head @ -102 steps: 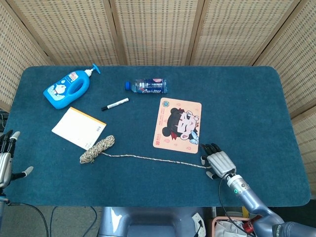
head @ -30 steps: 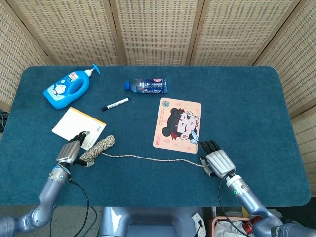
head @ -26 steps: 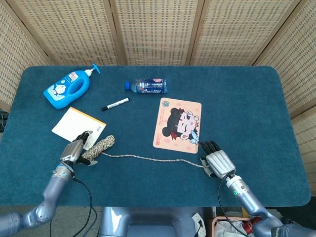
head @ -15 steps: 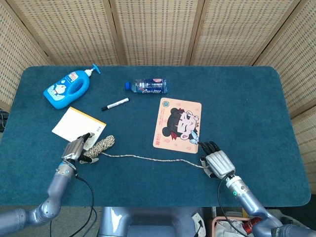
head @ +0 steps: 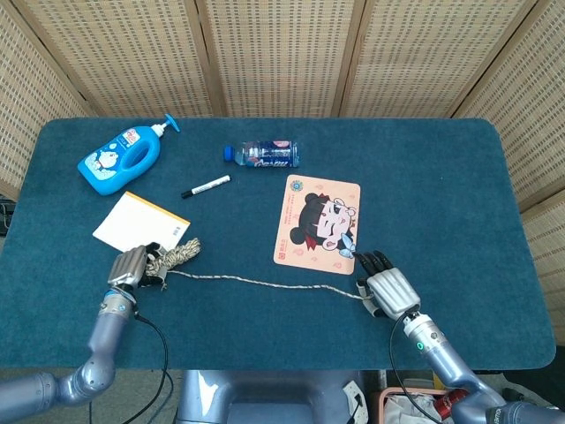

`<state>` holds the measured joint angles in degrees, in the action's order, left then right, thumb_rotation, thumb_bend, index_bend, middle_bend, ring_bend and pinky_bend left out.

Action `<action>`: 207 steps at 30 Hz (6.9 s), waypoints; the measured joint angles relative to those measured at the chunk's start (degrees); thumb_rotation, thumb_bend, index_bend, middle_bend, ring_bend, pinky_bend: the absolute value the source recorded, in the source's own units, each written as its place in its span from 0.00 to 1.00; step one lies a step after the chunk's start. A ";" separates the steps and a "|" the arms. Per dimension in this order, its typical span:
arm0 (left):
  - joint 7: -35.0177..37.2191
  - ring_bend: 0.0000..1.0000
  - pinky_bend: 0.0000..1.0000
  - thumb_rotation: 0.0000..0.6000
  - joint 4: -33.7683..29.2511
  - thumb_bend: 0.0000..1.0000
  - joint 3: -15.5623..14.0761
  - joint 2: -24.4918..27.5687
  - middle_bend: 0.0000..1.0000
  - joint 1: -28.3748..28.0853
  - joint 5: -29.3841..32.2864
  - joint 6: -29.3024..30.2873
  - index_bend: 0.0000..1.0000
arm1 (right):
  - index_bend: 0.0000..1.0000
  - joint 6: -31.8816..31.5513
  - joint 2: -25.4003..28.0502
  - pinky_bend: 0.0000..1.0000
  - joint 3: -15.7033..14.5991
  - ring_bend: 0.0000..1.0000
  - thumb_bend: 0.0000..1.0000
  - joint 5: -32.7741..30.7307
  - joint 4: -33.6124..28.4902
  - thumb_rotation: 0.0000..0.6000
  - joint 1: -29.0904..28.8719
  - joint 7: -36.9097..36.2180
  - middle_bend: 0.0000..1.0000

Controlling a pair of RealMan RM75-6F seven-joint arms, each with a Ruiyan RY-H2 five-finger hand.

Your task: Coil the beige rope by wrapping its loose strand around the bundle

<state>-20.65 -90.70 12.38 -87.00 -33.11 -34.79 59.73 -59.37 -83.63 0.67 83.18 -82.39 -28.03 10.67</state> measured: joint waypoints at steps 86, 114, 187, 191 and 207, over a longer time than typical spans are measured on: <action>24.61 0.58 0.67 1.00 44.22 0.85 -10.09 -21.53 0.62 -22.57 -58.50 4.09 0.71 | 0.73 9.37 39.63 0.00 34.29 0.00 0.48 -43.94 -32.51 1.00 -28.02 -26.43 0.06; 56.40 0.58 0.67 1.00 41.43 0.85 -12.53 -16.05 0.62 -19.44 -62.81 16.99 0.71 | 0.73 18.27 24.05 0.00 26.61 0.00 0.48 -49.11 -6.49 1.00 -27.11 -29.38 0.08; 30.04 0.59 0.71 1.00 39.61 0.85 5.37 -25.84 0.63 -23.31 -41.04 4.55 0.73 | 0.73 6.29 22.43 0.00 18.72 0.00 0.48 -7.09 -34.52 1.00 -15.90 -29.09 0.08; 28.55 0.59 0.71 1.00 39.47 0.85 2.99 -25.54 0.63 -23.26 -43.60 4.52 0.73 | 0.73 6.89 21.75 0.00 21.42 0.00 0.48 -13.33 -34.43 1.00 -18.50 -26.68 0.08; 31.04 0.59 0.71 1.00 39.98 0.85 -1.31 -24.02 0.63 -23.07 -49.86 5.30 0.73 | 0.73 7.53 19.18 0.00 29.40 0.00 0.48 -35.99 -28.85 1.00 -28.36 -19.40 0.08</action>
<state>10.40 -50.72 11.07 -111.03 -56.17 -84.65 65.03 -51.83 -64.45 30.07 47.19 -111.24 -56.39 -8.73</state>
